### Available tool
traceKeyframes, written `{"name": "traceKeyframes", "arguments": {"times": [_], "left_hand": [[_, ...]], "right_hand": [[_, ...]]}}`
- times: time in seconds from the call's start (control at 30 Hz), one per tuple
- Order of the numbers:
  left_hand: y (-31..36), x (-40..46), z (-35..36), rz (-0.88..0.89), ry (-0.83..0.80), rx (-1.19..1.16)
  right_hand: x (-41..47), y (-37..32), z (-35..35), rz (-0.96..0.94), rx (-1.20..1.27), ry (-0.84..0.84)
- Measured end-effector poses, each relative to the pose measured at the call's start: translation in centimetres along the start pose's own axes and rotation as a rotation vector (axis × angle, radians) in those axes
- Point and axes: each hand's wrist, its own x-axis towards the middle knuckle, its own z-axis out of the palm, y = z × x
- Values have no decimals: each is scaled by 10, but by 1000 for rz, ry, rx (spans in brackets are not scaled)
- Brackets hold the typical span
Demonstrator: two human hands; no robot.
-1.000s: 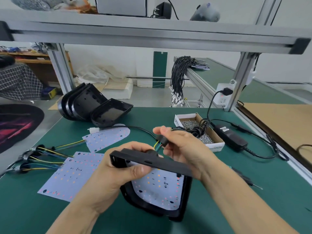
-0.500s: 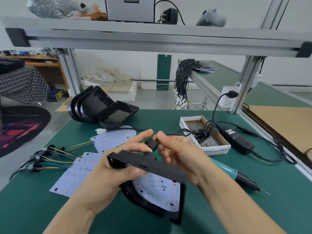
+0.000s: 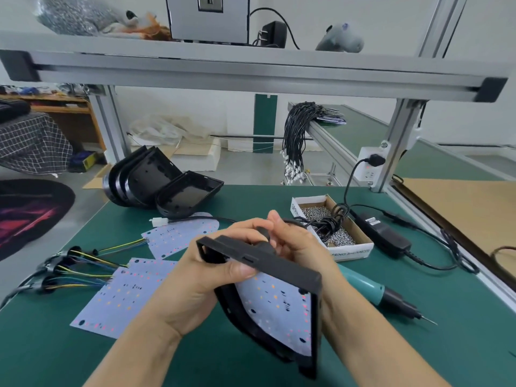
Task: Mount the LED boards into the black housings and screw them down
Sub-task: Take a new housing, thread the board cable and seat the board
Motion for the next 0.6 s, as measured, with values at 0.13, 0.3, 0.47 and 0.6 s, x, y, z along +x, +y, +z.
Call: {"name": "traceKeyframes", "arguments": {"times": [0.13, 0.3, 0.47, 0.6], "left_hand": [[5, -2, 1, 18, -70, -4], [8, -6, -5, 20, -89, 17], [-1, -5, -9, 96, 109, 107], [-8, -8, -11, 157, 56, 175]], "right_hand": [[1, -2, -5, -175, 8, 114], [2, -4, -2, -269, -29, 171], [4, -18, -1, -119, 60, 70], [-2, -11, -2, -81, -158, -3]]}}
